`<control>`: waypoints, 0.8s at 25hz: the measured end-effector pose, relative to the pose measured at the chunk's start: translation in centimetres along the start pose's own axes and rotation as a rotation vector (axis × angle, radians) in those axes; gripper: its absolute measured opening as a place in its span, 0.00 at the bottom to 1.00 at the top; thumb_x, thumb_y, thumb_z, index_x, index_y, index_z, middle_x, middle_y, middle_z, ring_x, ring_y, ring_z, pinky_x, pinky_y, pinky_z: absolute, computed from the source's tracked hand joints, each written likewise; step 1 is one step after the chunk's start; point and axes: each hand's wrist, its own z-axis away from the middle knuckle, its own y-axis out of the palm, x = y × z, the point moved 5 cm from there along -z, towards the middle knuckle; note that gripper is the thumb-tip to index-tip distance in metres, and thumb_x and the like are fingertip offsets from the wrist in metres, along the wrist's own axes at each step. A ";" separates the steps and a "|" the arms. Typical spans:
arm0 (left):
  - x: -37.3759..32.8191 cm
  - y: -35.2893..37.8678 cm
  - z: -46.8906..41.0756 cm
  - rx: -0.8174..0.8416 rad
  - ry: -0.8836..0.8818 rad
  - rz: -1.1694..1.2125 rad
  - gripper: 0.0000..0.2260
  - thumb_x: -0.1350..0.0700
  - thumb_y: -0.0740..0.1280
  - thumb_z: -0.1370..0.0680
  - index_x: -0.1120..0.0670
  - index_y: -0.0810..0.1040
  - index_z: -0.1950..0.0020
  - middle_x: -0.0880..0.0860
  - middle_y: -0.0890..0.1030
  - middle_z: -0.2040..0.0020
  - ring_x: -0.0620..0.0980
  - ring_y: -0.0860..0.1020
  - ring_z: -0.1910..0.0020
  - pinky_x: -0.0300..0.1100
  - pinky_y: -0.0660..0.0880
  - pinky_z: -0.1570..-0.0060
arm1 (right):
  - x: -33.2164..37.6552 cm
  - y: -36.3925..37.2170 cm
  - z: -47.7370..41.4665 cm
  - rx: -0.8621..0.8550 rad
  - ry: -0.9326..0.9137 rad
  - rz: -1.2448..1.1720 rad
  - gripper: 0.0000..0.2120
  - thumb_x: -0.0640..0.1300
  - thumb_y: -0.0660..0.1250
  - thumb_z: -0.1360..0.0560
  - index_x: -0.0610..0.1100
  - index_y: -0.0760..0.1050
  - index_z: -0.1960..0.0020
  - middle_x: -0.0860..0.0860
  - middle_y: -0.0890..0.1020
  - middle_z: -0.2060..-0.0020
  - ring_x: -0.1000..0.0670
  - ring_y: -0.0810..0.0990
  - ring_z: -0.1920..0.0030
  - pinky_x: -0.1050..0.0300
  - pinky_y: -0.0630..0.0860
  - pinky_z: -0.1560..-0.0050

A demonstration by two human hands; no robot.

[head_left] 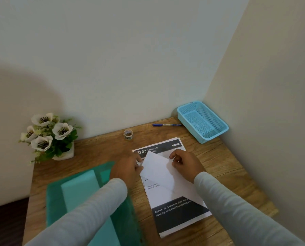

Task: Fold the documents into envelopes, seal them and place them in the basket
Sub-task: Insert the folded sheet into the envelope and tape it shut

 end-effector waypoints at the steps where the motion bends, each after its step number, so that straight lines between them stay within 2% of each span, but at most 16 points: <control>1: -0.1 0.3 0.0 0.001 0.032 -0.087 0.08 0.50 0.70 0.20 0.43 0.76 0.43 0.48 0.83 0.47 0.49 0.81 0.53 0.40 0.80 0.53 | -0.1 0.3 0.1 0.014 0.004 0.027 0.10 0.42 0.68 0.21 0.55 0.80 0.45 0.58 0.80 0.57 0.56 0.79 0.55 0.55 0.80 0.47; 2: -0.4 0.6 -0.1 -0.004 0.084 -0.168 0.11 0.51 0.69 0.19 0.43 0.75 0.37 0.48 0.82 0.40 0.51 0.81 0.48 0.41 0.80 0.47 | -0.2 0.6 0.1 0.027 0.005 0.052 0.10 0.42 0.68 0.21 0.55 0.80 0.44 0.58 0.79 0.57 0.56 0.78 0.55 0.56 0.79 0.48; 4: -0.9 1.6 -0.6 0.012 0.204 -0.316 0.21 0.54 0.67 0.18 0.44 0.70 0.26 0.49 0.72 0.26 0.53 0.75 0.33 0.43 0.75 0.36 | -0.2 1.1 0.1 0.044 0.002 0.093 0.10 0.41 0.67 0.21 0.54 0.80 0.43 0.58 0.80 0.56 0.55 0.79 0.55 0.57 0.79 0.48; 7: -1.5 2.4 -1.3 0.038 0.303 -0.486 0.27 0.55 0.66 0.17 0.45 0.63 0.20 0.50 0.63 0.21 0.55 0.65 0.24 0.45 0.71 0.30 | -0.5 1.3 0.2 0.044 0.006 0.132 0.10 0.41 0.67 0.21 0.54 0.80 0.44 0.57 0.80 0.55 0.55 0.79 0.55 0.55 0.80 0.47; 11: -0.3 2.2 0.0 0.032 0.431 -0.548 0.20 0.54 0.64 0.16 0.49 0.70 0.23 0.51 0.71 0.25 0.54 0.68 0.26 0.48 0.73 0.31 | -0.9 1.4 0.2 0.026 0.003 0.148 0.09 0.41 0.66 0.21 0.54 0.79 0.45 0.58 0.80 0.54 0.55 0.78 0.55 0.58 0.78 0.49; 14: 0.8 1.6 1.4 0.026 0.448 -0.558 0.15 0.52 0.72 0.21 0.47 0.81 0.34 0.49 0.81 0.36 0.52 0.78 0.37 0.47 0.78 0.40 | -1.1 1.3 0.2 0.056 0.010 0.163 0.08 0.42 0.67 0.21 0.55 0.78 0.46 0.57 0.80 0.54 0.53 0.79 0.53 0.57 0.79 0.48; 16: 1.3 1.7 1.7 0.011 0.448 -0.579 0.14 0.52 0.76 0.25 0.47 0.84 0.39 0.48 0.84 0.40 0.52 0.80 0.41 0.46 0.79 0.43 | -0.4 1.3 0.0 0.083 -0.036 0.297 0.10 0.42 0.66 0.20 0.53 0.78 0.42 0.54 0.80 0.47 0.50 0.79 0.46 0.54 0.78 0.44; 18: 1.4 1.8 1.8 0.013 0.452 -0.556 0.14 0.53 0.74 0.23 0.48 0.83 0.37 0.49 0.82 0.38 0.53 0.78 0.38 0.47 0.78 0.41 | 1.7 2.2 0.1 0.096 -0.172 0.451 0.16 0.42 0.66 0.20 0.51 0.76 0.34 0.52 0.77 0.37 0.46 0.76 0.38 0.52 0.76 0.37; 20: 1.2 1.8 2.0 -0.005 0.456 -0.566 0.15 0.53 0.73 0.24 0.47 0.83 0.37 0.49 0.82 0.38 0.52 0.77 0.38 0.48 0.78 0.42 | 4.4 4.2 1.0 0.137 -0.344 0.509 0.21 0.43 0.67 0.21 0.49 0.73 0.28 0.50 0.73 0.30 0.44 0.74 0.34 0.50 0.74 0.33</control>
